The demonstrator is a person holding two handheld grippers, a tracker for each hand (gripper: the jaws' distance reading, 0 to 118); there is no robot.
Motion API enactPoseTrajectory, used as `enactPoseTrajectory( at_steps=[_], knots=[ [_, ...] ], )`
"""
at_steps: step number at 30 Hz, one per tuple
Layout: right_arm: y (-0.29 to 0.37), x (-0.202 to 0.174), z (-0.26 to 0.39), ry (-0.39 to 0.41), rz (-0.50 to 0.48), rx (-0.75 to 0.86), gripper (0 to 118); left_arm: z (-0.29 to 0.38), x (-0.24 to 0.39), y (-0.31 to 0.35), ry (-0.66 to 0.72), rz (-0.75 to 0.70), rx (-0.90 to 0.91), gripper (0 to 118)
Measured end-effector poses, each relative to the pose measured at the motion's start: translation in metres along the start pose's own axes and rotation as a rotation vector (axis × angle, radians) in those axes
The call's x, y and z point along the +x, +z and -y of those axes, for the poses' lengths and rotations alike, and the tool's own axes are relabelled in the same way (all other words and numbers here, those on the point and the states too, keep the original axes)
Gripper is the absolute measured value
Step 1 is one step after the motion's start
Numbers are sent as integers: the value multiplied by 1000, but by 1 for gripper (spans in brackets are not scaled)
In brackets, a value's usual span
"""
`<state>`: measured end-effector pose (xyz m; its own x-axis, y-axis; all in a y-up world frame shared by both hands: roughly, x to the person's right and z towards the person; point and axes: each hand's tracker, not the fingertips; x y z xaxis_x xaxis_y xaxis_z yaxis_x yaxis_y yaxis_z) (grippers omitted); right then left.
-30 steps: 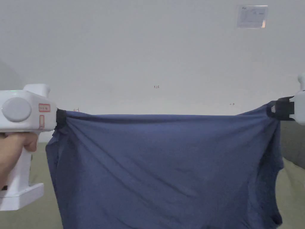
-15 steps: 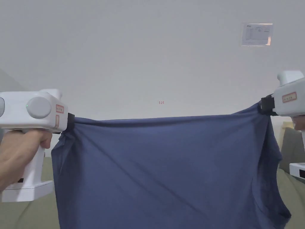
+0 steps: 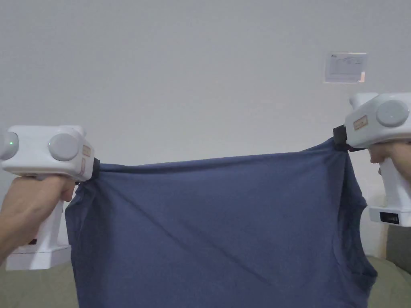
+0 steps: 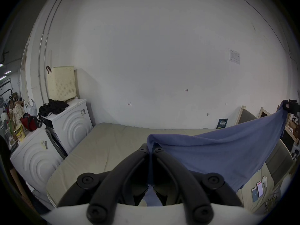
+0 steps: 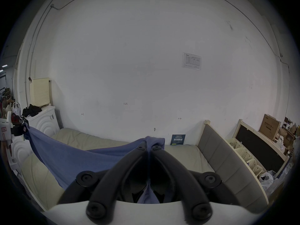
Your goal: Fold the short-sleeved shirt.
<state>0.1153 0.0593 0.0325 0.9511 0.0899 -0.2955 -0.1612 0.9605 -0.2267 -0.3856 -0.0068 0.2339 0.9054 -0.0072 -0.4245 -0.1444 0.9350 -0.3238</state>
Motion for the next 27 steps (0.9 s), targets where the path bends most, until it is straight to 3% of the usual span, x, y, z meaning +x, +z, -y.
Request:
enactPoseTrajectory(
  at_steps=[3,4,6,13,17,24,27],
  knots=[
    [-27,-3,-7,16,14,3,4,2,3,-4,1,-16,12,0],
    [-37,-4,-9,18,23,9,4,-25,19,-70,0,-17,11,0],
    [-54,-4,-10,10,25,13,4,-30,24,-95,15,-22,21,0],
    [-100,-12,-9,47,36,12,4,-6,48,-127,62,-66,20,0],
    [-127,-13,8,29,40,3,4,14,57,-156,-2,-93,-7,0],
    [-162,-14,118,26,32,-127,4,97,65,-205,-20,-78,-118,0],
    [-158,-13,187,-21,14,-238,4,155,62,-205,-27,-46,-168,0]
  ],
)
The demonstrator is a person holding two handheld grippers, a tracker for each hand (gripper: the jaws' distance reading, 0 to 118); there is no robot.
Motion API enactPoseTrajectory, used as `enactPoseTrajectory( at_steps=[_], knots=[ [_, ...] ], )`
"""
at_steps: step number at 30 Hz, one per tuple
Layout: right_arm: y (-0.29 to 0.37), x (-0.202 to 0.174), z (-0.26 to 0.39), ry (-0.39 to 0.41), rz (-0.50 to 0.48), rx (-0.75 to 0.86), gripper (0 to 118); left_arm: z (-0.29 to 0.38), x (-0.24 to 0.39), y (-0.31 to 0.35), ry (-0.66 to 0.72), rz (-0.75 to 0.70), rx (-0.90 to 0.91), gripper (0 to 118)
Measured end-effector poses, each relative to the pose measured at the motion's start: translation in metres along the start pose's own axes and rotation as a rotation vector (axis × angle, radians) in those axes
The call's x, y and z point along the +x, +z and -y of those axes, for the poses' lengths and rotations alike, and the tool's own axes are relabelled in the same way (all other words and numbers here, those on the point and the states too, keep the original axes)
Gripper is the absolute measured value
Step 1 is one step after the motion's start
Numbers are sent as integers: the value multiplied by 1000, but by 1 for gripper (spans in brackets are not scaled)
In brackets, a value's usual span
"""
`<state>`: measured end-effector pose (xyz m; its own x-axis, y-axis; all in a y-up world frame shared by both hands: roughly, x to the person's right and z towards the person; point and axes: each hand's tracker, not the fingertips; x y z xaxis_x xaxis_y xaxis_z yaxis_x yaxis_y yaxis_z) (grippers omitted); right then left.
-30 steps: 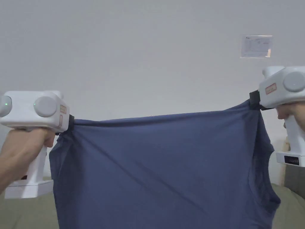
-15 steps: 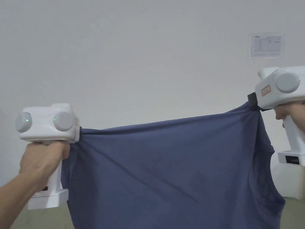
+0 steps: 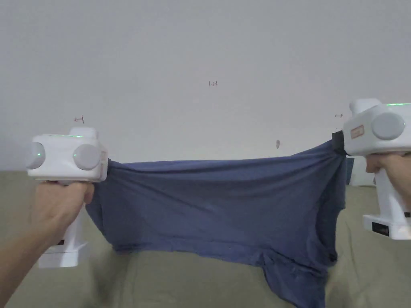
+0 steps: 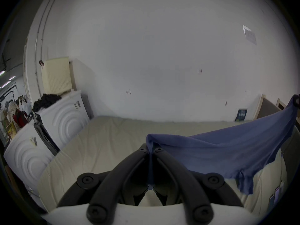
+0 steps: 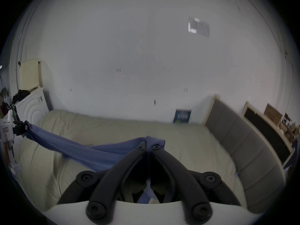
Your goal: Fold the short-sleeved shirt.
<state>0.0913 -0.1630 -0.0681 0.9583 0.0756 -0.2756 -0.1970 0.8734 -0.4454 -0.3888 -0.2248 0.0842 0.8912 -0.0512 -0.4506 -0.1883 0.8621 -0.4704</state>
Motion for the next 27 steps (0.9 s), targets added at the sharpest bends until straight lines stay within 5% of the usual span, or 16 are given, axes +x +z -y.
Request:
enactPoseTrajectory(
  at_steps=[3,7,12,27],
  knots=[
    [3,-1,74,0,-21,-75,4,63,-7,-6,11,18,-45,0],
    [36,5,164,-115,-87,-124,4,133,-20,15,-30,48,-117,0],
    [92,4,252,-101,-101,-205,4,207,-44,68,-39,65,-171,0],
    [218,15,408,-161,-192,-301,4,342,-100,193,2,111,-285,0]
  ],
)
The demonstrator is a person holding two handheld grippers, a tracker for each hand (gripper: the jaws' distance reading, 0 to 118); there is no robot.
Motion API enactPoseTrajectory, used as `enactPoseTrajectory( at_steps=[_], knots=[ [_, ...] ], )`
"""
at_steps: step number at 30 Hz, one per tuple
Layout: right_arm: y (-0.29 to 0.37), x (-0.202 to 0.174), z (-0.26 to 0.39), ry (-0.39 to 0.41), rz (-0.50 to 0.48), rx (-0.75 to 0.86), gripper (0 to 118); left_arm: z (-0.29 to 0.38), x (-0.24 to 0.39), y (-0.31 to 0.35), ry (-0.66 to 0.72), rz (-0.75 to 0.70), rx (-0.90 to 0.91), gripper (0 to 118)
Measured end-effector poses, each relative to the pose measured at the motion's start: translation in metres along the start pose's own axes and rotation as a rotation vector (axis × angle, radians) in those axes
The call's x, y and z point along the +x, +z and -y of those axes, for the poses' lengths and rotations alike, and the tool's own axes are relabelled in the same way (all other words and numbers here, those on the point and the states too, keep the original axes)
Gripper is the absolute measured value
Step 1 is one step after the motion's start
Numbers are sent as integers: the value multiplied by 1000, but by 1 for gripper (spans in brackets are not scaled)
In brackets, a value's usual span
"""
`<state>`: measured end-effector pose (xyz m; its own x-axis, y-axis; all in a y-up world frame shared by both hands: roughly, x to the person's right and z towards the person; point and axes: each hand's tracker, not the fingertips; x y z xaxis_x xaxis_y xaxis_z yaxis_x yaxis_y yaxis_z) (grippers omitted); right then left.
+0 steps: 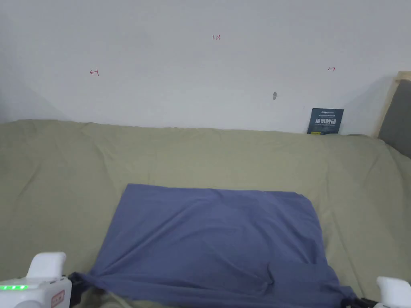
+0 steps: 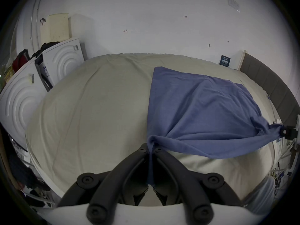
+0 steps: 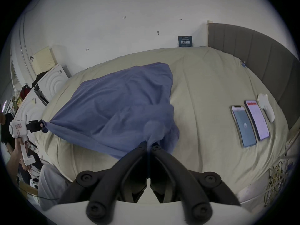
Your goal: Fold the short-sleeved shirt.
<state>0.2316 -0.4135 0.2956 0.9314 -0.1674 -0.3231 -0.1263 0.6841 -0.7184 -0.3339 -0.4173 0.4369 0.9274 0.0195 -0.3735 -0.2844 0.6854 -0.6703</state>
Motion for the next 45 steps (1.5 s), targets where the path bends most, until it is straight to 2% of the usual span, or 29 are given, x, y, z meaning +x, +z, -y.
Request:
enactPoseTrajectory(
  at_steps=[11,12,13,14,15,16,17,18,20,22,23,24,25,26,27,28,29,31,35,38,39,40,41,42,45],
  knots=[
    [-5,10,46,-33,16,-94,4,44,-4,8,5,10,-71,0],
    [-7,11,45,-46,1,-102,6,46,-4,10,13,13,-61,0],
    [-7,10,44,-49,21,-104,19,45,-5,11,24,24,-56,4],
    [-4,9,44,-45,60,-95,48,43,-7,12,44,31,-57,19],
    [-3,9,43,-36,58,-101,86,40,-8,14,53,36,-60,56],
    [1,9,42,-38,62,-97,118,37,-10,15,58,24,-74,113],
    [14,10,41,-45,113,-38,118,35,-12,17,64,23,-80,117],
    [19,7,36,-54,76,-3,118,32,-15,23,89,63,28,115],
    [28,5,30,-56,90,-14,118,27,-19,30,95,43,-23,118],
    [37,0,25,-40,105,27,118,18,-16,55,85,51,10,117],
    [40,4,22,-40,98,21,117,14,-16,63,70,61,6,114],
    [44,3,20,-44,97,18,110,14,-15,71,60,44,18,109],
    [49,0,22,-60,87,60,86,15,-16,80,45,52,65,88],
    [54,-3,23,-50,90,92,49,19,-14,85,27,64,85,49],
    [55,-1,23,-45,108,89,7,21,-15,89,29,56,89,0],
    [54,-3,25,-33,127,102,0,22,-18,88,31,58,92,0],
    [53,-4,28,-7,141,121,0,28,-20,85,41,49,69,0],
    [46,0,33,-53,59,67,0,31,-26,70,43,28,37,0],
    [45,-8,42,-47,90,71,0,51,-36,64,109,40,-22,0],
    [44,-12,44,-53,79,54,0,51,-43,51,135,119,-50,0],
    [39,-4,42,-55,71,40,0,51,-40,51,127,114,-69,13],
    [39,-4,41,-46,74,36,0,49,-37,49,106,145,-68,66],
    [38,-4,41,-43,76,33,0,48,-33,45,91,146,-83,109],
    [37,-3,40,-45,73,30,0,48,-28,47,114,174,-32,118],
    [34,-2,40,-45,61,21,0,44,-20,37,48,153,-94,116]
  ],
)
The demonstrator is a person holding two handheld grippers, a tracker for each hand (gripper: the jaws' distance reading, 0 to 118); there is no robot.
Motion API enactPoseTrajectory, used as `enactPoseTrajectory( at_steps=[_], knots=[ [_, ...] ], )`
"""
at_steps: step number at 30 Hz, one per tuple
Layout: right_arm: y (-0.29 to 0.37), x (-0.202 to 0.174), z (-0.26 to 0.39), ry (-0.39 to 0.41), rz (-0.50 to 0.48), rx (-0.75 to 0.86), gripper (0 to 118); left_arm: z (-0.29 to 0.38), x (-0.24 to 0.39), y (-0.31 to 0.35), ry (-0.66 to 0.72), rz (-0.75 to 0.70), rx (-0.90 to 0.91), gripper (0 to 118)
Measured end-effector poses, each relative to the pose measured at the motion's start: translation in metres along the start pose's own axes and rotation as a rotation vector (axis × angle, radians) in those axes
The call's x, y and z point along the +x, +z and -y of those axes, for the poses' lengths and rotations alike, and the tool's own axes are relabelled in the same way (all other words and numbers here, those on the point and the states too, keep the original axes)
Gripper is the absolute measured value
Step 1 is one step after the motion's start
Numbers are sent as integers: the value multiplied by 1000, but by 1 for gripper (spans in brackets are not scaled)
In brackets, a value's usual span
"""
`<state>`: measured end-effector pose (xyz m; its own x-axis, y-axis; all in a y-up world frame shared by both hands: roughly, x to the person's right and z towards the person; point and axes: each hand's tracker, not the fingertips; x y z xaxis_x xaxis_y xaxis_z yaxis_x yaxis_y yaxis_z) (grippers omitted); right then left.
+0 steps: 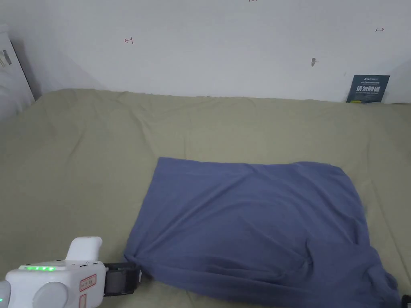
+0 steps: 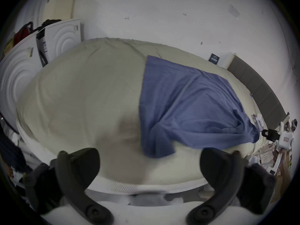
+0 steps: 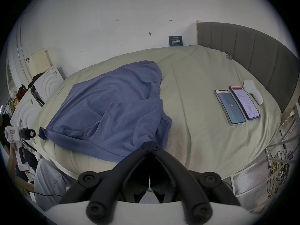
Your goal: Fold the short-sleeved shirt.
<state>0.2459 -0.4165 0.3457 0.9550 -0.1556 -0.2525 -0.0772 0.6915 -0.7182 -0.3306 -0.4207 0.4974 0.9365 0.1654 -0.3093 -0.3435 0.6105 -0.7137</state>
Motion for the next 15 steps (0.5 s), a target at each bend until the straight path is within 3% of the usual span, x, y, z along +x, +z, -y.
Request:
enactPoseTrajectory(
  at_steps=[3,4,5,6,7,10,11,12,13,14,15],
  knots=[
    [-4,-7,1,18,-1,-15,0,-11,7,-24,3,-15,-8,108],
    [-5,-7,2,21,4,-18,0,-11,8,-27,0,-21,-5,92],
    [-6,-7,2,24,8,-19,0,-11,5,-31,-5,-39,6,68],
    [-16,2,4,20,6,-28,0,-11,6,-35,-20,-53,3,26],
    [-17,4,3,15,6,-31,0,-11,6,-38,-36,-76,-20,0],
    [-16,9,3,8,3,-31,0,-13,-5,-36,-35,-56,-28,0],
    [-15,11,3,7,1,-30,5,-12,-7,-33,-25,-57,-19,0],
    [-14,13,3,7,-1,-27,33,-12,-8,-31,-14,-49,-22,0],
    [-14,15,2,10,-5,-27,90,-6,15,-21,-11,-47,-19,0],
    [-15,14,2,21,-10,-42,118,-4,20,-16,-7,-39,-14,0],
    [-19,15,2,38,-22,-78,118,-3,25,-14,-7,-36,-18,0]
  ],
)
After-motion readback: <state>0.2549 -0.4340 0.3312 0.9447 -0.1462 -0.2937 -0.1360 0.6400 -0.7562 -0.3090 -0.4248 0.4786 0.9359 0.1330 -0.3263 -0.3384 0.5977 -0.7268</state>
